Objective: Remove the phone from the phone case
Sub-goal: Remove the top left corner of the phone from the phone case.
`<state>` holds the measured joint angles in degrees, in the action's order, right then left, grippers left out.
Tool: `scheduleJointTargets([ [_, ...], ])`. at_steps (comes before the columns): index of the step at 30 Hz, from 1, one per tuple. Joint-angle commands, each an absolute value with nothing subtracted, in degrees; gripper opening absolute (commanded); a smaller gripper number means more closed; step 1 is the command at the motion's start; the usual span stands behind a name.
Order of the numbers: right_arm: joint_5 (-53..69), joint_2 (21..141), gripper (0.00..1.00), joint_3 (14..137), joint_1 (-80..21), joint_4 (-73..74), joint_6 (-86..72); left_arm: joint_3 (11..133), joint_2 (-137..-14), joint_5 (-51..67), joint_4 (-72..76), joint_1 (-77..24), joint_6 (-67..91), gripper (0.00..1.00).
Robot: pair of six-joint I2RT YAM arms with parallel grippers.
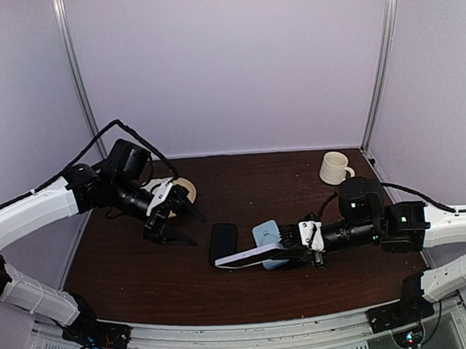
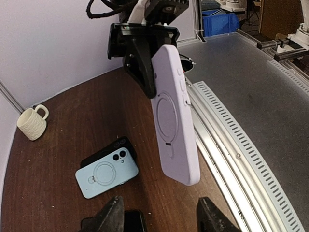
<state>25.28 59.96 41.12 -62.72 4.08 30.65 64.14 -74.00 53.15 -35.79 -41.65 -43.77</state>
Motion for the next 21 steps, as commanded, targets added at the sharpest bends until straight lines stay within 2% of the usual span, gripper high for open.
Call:
scheduleJointTargets([
  [1,27.0,57.8,0.0,43.2,-62.8,0.5,30.9,60.4,-72.3,57.3,-31.5,-41.4,-43.4,0.56],
  [8,25.9,58.4,0.0,43.5,-62.8,-6.7,28.3,54.0,-68.3,58.4,-24.9,-41.6,-42.4,0.58],
  [14,26.8,59.8,0.0,46.1,-62.9,-6.8,28.2,51.6,-68.1,55.0,-19.3,-44.3,-40.8,0.58],
  [19,28.3,61.4,0.0,47.1,-62.8,-8.4,27.2,51.1,-68.2,53.5,-19.1,-46.2,-41.0,0.52],
  [21,29.1,62.4,0.0,47.8,-62.9,-8.6,26.9,51.1,-67.9,53.5,-19.1,-46.2,-41.0,0.47],
])
